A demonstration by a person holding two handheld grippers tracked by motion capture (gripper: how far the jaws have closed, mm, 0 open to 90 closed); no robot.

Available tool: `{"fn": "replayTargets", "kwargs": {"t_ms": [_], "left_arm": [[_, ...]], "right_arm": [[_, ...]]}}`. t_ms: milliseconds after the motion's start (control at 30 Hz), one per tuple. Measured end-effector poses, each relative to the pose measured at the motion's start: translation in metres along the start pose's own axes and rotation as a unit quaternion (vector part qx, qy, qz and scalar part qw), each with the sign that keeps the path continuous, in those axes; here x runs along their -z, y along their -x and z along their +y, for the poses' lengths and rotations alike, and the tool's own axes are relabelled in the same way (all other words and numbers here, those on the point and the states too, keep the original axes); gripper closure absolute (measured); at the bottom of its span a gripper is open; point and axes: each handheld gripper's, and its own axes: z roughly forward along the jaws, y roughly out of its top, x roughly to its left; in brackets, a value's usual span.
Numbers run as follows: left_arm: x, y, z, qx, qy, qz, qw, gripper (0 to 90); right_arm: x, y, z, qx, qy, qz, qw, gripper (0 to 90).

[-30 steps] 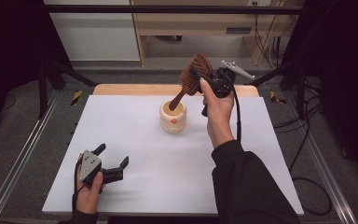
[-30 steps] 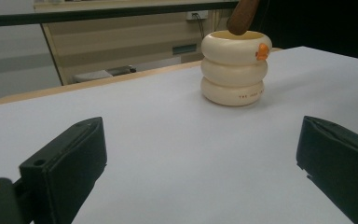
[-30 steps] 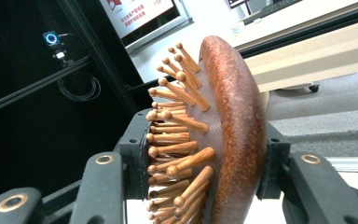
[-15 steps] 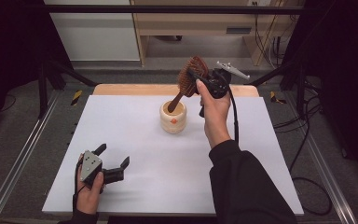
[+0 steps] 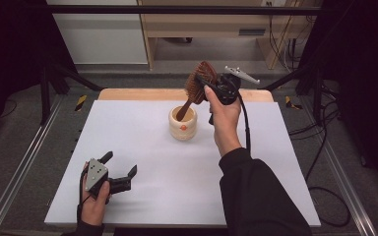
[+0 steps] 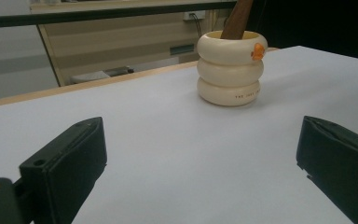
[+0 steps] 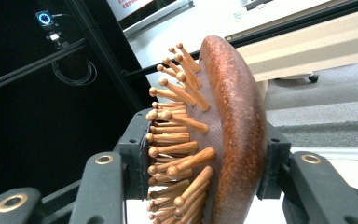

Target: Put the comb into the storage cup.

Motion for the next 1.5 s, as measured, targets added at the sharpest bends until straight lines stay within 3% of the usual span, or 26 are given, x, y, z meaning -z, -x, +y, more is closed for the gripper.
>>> {"fn": "replayTargets", "kwargs": {"t_ms": [1500], "left_arm": [[0.000, 0.000, 0.000, 0.000, 0.000, -0.002, 1.0000, 1.7]], "right_arm": [[-0.020, 0.002, -0.021, 0.020, -0.033, -0.017, 0.9991, 49.4]]}}
